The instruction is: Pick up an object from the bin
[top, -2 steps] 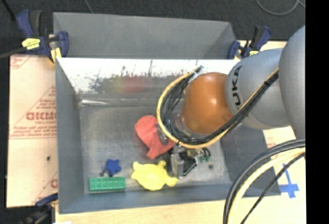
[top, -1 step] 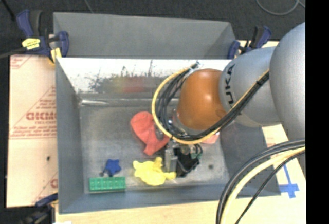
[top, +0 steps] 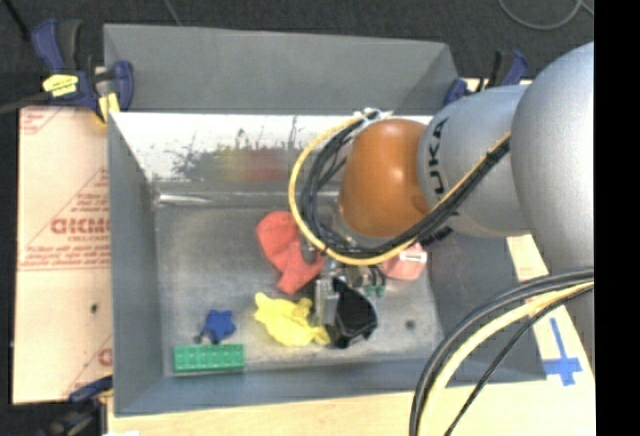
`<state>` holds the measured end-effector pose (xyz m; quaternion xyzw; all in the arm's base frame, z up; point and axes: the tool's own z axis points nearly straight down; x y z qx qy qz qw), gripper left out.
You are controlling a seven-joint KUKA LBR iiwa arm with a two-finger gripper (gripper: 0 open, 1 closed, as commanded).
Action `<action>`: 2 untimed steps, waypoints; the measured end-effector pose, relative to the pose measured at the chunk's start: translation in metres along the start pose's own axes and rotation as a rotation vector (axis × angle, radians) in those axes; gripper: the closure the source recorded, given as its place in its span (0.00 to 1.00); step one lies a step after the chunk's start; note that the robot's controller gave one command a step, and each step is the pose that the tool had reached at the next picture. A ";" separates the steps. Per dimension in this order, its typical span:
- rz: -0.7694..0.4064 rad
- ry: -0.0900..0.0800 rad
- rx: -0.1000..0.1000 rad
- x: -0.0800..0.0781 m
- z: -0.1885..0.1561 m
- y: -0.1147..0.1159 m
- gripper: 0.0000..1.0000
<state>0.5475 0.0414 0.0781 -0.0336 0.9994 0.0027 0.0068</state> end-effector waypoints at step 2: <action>-0.092 0.010 0.002 -0.045 0.004 0.006 1.00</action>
Offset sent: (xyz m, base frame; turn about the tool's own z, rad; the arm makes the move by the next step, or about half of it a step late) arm 0.0000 0.0000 0.0000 0.0000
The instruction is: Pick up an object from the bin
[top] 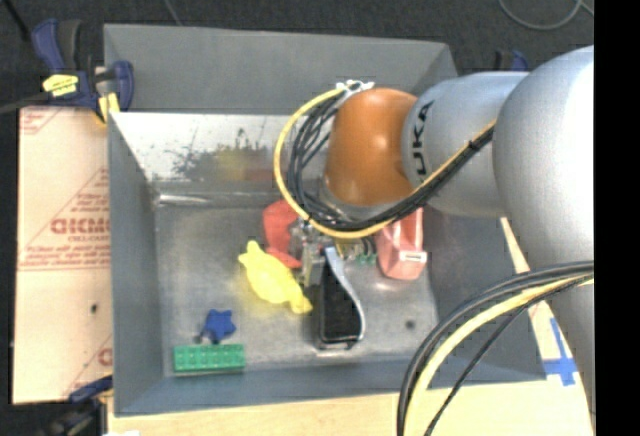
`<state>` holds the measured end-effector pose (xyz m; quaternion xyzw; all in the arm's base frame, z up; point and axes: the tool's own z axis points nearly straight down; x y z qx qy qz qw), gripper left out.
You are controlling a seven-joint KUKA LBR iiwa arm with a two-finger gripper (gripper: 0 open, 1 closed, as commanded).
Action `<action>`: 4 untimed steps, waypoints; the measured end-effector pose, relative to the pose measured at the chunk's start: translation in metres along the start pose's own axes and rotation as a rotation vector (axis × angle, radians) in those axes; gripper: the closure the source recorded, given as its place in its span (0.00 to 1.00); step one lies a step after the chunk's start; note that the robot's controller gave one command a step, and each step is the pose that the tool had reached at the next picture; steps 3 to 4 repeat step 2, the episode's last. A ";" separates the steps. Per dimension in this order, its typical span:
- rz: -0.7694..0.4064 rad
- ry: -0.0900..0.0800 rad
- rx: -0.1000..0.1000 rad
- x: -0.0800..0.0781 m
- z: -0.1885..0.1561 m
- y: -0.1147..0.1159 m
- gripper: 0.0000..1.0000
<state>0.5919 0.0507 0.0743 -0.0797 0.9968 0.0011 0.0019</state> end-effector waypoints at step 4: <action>-0.016 0.001 0.003 0.005 -0.088 0.007 1.00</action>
Offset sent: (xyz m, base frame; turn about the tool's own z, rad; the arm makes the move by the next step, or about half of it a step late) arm 0.0000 0.0000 0.0000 0.0000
